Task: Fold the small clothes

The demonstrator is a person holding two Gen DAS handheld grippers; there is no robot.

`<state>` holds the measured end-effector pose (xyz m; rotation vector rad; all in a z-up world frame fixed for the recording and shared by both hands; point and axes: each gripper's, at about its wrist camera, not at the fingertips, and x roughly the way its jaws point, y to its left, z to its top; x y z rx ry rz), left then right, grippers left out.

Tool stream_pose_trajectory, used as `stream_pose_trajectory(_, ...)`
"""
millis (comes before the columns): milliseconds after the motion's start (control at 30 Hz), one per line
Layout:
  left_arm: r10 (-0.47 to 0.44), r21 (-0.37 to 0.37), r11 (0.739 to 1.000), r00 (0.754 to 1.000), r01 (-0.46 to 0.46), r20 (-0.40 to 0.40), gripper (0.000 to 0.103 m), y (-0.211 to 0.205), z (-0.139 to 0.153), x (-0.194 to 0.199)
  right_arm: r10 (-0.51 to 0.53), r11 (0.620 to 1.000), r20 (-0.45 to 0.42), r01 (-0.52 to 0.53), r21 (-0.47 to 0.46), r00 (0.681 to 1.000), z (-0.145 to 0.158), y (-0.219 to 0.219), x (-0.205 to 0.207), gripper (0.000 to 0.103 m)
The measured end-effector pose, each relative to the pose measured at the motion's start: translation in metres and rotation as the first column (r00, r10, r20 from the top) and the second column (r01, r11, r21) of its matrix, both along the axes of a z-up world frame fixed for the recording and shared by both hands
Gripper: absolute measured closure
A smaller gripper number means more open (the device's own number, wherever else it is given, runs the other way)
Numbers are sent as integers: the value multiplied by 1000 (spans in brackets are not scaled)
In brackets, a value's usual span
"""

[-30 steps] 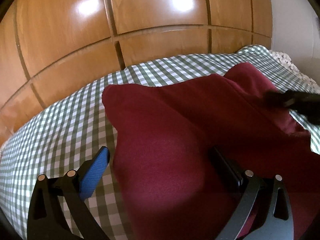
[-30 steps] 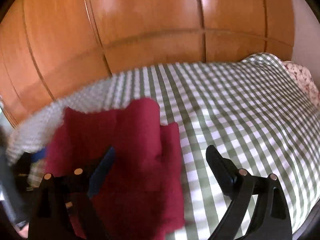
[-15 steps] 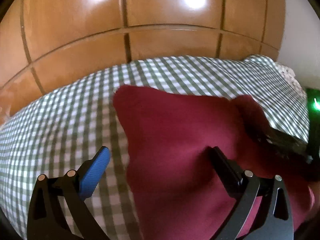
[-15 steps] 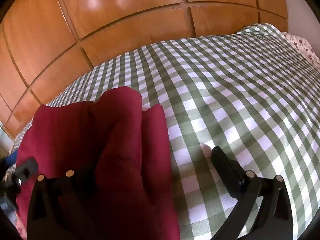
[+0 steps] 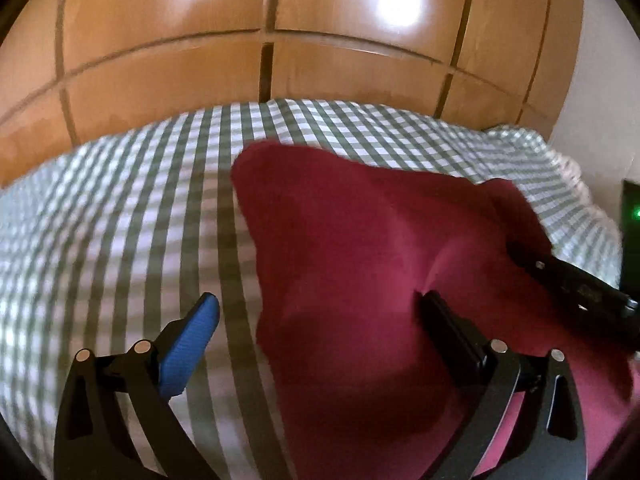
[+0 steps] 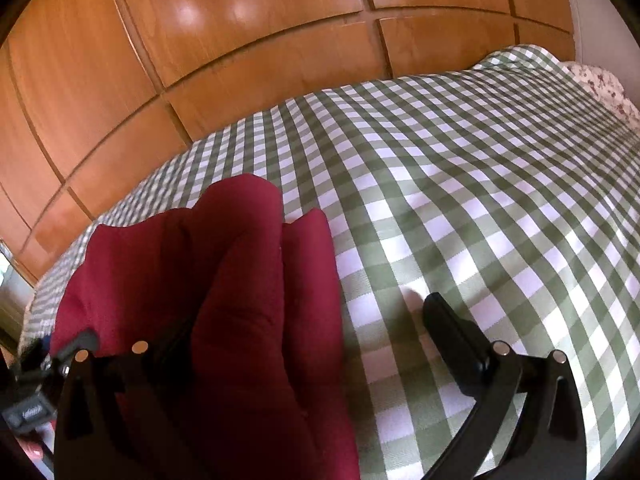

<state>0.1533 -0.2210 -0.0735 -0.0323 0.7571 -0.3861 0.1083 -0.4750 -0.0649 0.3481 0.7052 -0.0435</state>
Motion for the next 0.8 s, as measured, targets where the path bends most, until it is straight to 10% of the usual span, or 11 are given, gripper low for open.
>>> stream_pose_trajectory(300,-41,-291,956,983,-14,-180,3,47,-16,-20,-12,995,-12,13,103,1000,26,-14,-47,2)
stream_pose_trajectory(800,-56,-250,968,978,4,-201,3,59,3,-28,150,891,-86,-97,444,985,14,-17,-87,2)
